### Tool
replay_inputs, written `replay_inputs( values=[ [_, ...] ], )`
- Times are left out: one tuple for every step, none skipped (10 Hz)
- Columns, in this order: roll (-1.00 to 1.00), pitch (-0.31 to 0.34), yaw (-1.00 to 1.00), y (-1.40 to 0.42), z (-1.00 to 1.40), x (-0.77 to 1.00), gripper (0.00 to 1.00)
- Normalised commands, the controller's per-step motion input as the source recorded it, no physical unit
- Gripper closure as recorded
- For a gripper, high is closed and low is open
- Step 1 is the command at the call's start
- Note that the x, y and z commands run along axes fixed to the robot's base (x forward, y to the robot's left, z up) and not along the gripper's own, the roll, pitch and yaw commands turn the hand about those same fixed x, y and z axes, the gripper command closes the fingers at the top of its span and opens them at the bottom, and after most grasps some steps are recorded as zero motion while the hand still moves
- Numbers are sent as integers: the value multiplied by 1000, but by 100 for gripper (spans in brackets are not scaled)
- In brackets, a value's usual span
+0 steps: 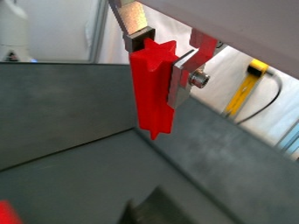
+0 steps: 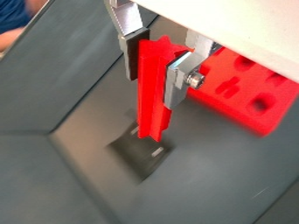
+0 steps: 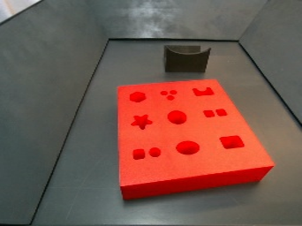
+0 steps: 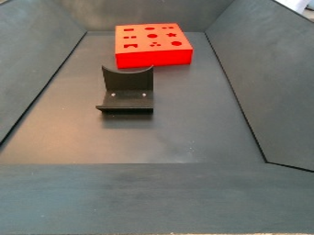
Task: Pick up the star object. Move up. Place the star object on the fixture. Regrasp the star object. Move to above the board. Insert the star object.
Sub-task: Move to above the board.
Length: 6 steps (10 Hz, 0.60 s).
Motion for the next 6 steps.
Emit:
replay_inputs(
  values=[
    [-1000,-43,-152,-1000,150,-400,100],
    [-1000,-43,-153,-1000,150,-412,100],
    [-1000,-49,-147,-1000,147,-445,100],
    [-1000,-60,-139,-945,140,-457,100],
    [-768,-64,-99,-630,90,-338,100],
    [-547,-62,-61,-360,47,-224,100]
  ],
)
